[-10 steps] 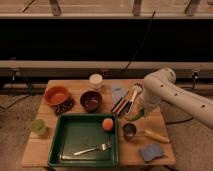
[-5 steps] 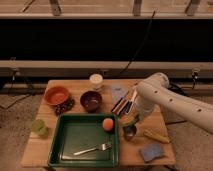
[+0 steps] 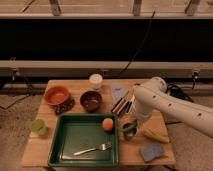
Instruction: Place pepper in metal cup
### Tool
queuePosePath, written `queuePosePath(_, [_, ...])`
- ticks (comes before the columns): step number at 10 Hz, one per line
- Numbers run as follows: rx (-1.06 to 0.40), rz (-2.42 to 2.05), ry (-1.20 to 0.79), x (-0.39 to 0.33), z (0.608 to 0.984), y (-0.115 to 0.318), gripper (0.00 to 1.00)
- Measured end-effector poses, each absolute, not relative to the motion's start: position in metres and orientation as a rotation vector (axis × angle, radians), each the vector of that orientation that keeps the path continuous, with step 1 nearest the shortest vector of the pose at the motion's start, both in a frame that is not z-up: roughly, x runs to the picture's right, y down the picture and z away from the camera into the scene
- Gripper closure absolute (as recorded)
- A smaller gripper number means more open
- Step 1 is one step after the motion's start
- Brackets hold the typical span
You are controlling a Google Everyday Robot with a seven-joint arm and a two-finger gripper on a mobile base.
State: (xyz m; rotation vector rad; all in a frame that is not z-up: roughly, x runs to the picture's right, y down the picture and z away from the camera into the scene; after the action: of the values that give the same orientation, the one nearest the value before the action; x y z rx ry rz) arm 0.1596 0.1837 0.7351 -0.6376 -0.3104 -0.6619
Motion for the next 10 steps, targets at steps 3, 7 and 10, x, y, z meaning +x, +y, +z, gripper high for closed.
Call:
queuePosePath(3, [-0.639, -0.643, -0.332, 0.152, 0.731, 0.186, 0.62])
queuePosePath(7, [-0.646, -0.616, -0.365, 0.143, 0.739, 0.187, 0.24])
queuePosePath(10, [-0.646, -0.603, -0.37, 0.144, 0.742, 0.183, 0.2])
